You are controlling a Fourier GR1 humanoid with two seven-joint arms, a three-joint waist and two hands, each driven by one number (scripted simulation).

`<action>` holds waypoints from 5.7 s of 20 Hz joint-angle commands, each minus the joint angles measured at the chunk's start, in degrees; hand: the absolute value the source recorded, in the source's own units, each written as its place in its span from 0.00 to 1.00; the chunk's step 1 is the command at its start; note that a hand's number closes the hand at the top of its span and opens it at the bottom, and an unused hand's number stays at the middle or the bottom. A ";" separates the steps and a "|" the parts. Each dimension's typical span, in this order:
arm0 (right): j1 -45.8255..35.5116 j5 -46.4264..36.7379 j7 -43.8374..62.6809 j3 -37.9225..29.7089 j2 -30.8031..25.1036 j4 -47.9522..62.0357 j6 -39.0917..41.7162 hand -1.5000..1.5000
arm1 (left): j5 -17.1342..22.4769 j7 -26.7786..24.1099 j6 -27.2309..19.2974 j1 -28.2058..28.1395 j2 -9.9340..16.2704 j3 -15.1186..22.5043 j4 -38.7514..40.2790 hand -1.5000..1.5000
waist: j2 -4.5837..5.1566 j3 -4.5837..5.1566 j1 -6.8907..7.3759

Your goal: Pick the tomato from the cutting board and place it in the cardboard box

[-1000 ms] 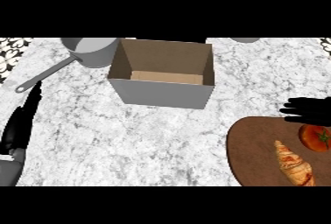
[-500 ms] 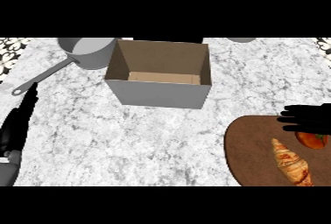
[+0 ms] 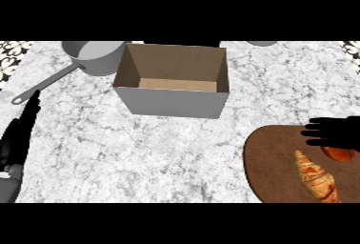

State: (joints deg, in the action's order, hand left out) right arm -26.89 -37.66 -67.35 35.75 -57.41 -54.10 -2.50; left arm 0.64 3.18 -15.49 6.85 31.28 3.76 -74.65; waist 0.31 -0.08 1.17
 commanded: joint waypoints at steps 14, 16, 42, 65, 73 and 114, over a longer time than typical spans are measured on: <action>2.73 6.58 19.70 -8.68 14.32 1.73 -3.72 1.00 | -1.36 0.86 -0.02 -0.97 -0.68 -1.74 -0.54 0.50 | -1.09 0.26 -2.96; 7.51 9.52 29.27 -12.11 14.90 7.94 -4.10 1.00 | -1.20 0.58 -0.60 -3.24 0.20 -3.04 1.01 0.50 | -1.44 0.45 -6.23; -1.50 -4.89 97.66 -12.64 34.80 -16.83 -28.05 1.00 | -1.35 0.46 -0.46 -4.61 0.41 -3.23 0.12 0.50 | -2.89 1.10 -4.61; -40.33 -21.41 131.38 -24.20 57.36 9.88 -25.76 1.00 | -3.84 1.55 1.67 2.07 -3.09 -0.70 -0.45 0.50 | 0.48 0.10 1.29; -41.63 -16.48 128.75 -31.83 57.39 21.67 -32.92 0.00 | -5.53 0.54 0.73 3.38 -4.82 -0.04 1.53 0.50 | 1.14 0.10 2.43; 7.30 -24.41 126.42 -19.51 52.55 -41.30 -42.34 0.00 | -4.74 -1.11 1.78 -7.16 -3.74 -7.25 -0.92 0.50 | -1.92 0.13 -5.82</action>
State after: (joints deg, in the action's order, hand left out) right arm -29.72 -62.32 57.94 12.69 -2.67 -82.46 -51.29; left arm -3.55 2.77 -12.96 0.84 28.53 -3.80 -75.50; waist -1.74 0.04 -4.38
